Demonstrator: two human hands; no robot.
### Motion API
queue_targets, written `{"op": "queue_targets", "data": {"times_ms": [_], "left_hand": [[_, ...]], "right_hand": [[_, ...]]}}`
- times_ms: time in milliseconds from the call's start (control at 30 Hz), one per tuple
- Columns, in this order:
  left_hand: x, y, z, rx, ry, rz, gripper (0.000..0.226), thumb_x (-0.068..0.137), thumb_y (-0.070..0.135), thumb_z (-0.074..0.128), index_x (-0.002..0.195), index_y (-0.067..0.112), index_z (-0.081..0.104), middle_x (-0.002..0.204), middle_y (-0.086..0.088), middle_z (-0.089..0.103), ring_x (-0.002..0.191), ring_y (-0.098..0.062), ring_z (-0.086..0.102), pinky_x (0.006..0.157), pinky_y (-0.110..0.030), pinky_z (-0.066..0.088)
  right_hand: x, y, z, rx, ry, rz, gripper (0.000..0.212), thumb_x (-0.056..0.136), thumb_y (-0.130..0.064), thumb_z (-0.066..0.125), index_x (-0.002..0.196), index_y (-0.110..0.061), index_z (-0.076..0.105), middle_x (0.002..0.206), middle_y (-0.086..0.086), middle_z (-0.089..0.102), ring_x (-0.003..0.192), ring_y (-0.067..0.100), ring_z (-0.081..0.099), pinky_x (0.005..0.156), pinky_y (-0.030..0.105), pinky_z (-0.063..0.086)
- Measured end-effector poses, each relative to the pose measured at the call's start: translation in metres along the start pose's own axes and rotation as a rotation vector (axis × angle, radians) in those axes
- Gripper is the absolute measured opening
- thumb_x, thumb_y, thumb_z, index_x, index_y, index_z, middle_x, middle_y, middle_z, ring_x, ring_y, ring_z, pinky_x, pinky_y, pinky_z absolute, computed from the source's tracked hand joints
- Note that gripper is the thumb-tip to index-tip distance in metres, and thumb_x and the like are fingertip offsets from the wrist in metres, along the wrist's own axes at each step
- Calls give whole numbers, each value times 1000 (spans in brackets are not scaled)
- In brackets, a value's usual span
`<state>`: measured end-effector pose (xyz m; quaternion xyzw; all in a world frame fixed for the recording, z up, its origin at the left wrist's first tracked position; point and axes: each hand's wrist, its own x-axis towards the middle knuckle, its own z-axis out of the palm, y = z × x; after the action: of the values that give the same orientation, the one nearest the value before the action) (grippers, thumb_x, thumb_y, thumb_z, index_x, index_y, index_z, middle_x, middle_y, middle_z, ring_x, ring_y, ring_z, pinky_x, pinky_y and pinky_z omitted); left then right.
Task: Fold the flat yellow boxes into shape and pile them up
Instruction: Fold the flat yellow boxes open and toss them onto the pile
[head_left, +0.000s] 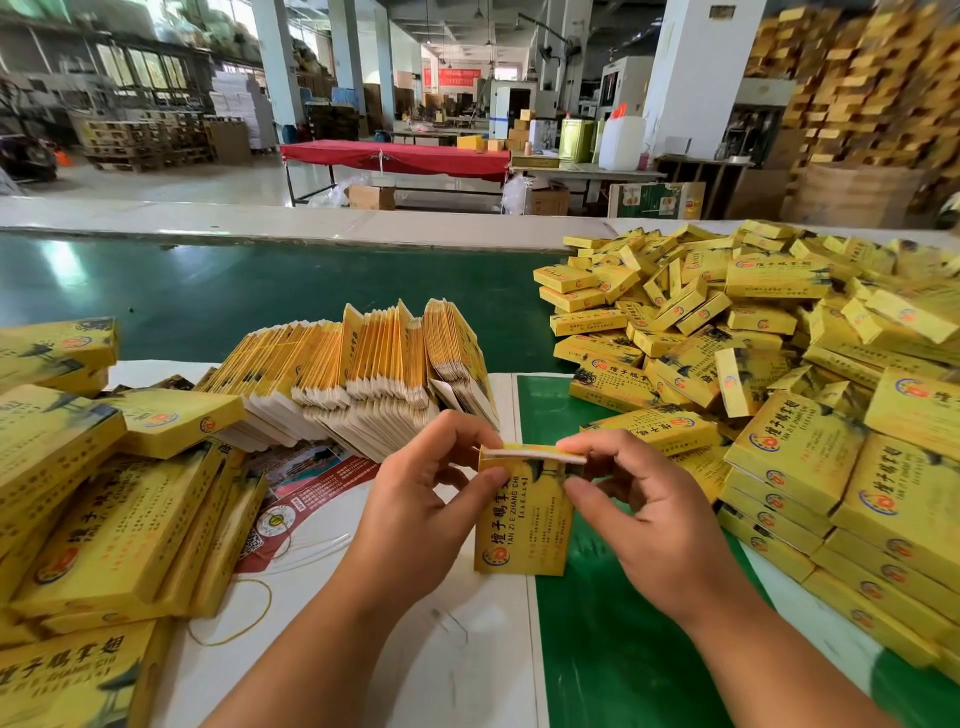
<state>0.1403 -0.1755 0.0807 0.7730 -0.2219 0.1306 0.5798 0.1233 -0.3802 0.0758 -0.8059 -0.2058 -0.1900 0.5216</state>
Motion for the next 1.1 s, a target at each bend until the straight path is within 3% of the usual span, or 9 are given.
{"op": "queue_targets", "data": {"times_ms": [100,267,467,600,733,833,967,1033,1100], "left_hand": [[-1,0,1,16,14,3,6,86,34,63,91,32,60,93,15,67,96,-18,63,70,-29,59],[-3,4,0,-27,1,62,21,82,46,63,90,27,62,96,7,69,93,-26,63,72,-35,57],[-2,3,0,-11,23,17,20,83,50,65,88,31,61,94,14,67,92,-20,62,70,-32,58],[-3,4,1,16,31,10,19,78,48,62,89,32,60,92,13,66,90,-18,62,71,-34,59],[-3,4,5,39,78,9,13,84,31,67,94,30,60,92,16,66,91,-13,64,74,-32,58],[-7,2,16,97,149,-43,35,80,31,73,110,34,55,101,23,64,97,-2,62,78,-25,57],[-18,3,35,279,59,-101,78,58,73,70,123,47,35,107,31,49,102,12,48,75,-7,47],[-20,4,40,401,68,-45,76,56,75,66,117,50,27,103,31,45,100,11,44,70,-8,41],[-19,3,40,478,100,-2,71,59,64,67,117,46,30,101,27,45,94,5,46,71,-12,42]], "right_hand": [[-1,-2,-2,-29,14,-24,23,87,-21,64,104,-36,67,95,-14,66,92,11,64,73,15,51],[-1,-10,-1,37,37,-68,17,87,-34,63,101,-26,70,96,-10,68,92,9,65,73,12,51],[-1,-12,0,22,71,-34,17,85,-40,63,97,-31,70,96,-18,70,92,3,66,72,11,52],[0,-13,1,-11,79,-41,10,85,-35,65,95,-33,68,93,-15,69,90,4,65,71,12,51],[-1,-12,5,-98,127,-99,7,85,-21,67,92,-18,70,87,-7,69,84,9,66,67,19,54],[-4,-11,10,-109,218,-106,8,87,-20,70,88,-11,70,82,-10,68,76,7,66,62,15,52],[-7,-13,15,-31,314,-78,8,87,-21,69,87,-13,68,75,-13,64,66,4,63,57,9,46],[-7,-14,18,-23,298,-57,10,87,-23,69,85,-14,67,77,-10,65,68,9,64,57,14,49],[-6,-15,20,-17,261,-32,12,88,-26,69,83,-15,67,78,-8,67,70,12,65,57,16,50]]}}
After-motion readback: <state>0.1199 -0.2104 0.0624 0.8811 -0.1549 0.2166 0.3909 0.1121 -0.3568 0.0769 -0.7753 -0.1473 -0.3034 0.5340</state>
